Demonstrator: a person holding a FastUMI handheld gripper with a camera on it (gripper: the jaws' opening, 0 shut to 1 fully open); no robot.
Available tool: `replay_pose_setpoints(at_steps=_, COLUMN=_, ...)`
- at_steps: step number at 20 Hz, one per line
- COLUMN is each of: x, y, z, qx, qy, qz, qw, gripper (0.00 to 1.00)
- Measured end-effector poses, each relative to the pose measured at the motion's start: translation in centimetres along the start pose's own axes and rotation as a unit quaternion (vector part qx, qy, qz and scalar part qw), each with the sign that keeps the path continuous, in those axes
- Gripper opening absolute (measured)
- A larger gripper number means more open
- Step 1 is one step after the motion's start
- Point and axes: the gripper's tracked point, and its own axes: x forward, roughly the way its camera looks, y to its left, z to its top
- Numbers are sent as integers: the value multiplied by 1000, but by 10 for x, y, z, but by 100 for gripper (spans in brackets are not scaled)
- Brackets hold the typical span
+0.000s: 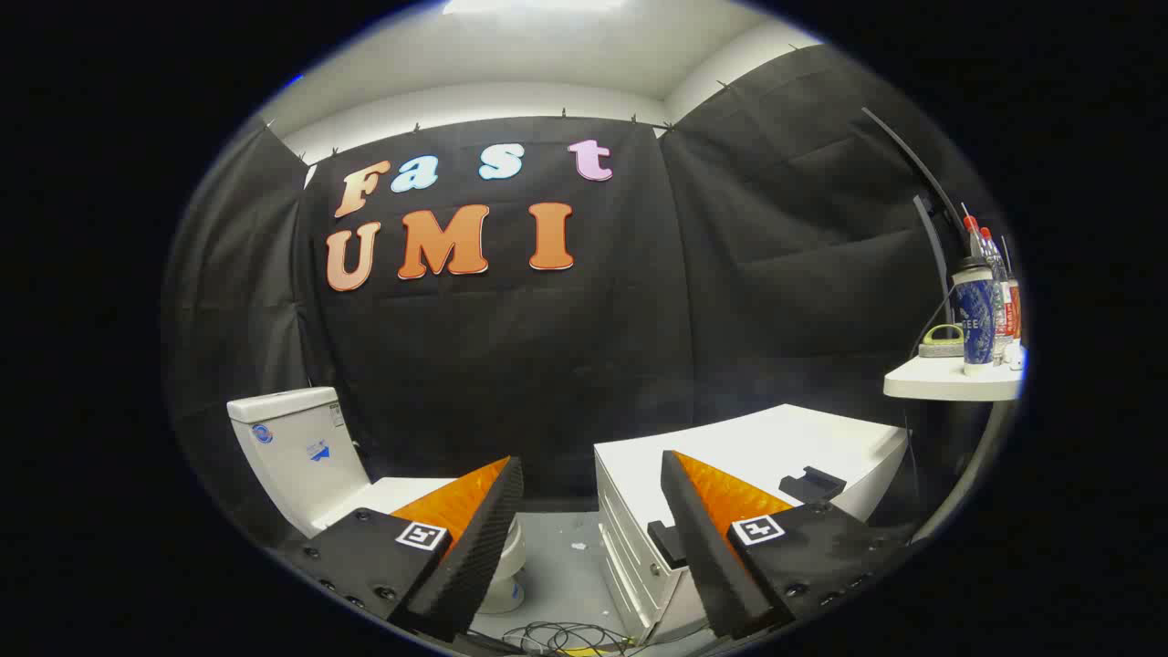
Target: Open the toilet lid.
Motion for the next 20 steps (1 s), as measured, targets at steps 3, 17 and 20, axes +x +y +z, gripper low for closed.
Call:
replay_pose_setpoints(at_steps=3, x=-2, y=1, z=2, qx=-2, qy=-2, qz=2, qw=1000, gripper=98)
replay_pose_setpoints(at_steps=17, x=-5, y=7, z=12, qx=-10, qy=-14, qz=11, qw=1000, gripper=98)
replay_pose_setpoints(at_steps=20, x=-4, y=11, z=5, qx=5, qy=-4, qz=18, qw=1000, gripper=97)
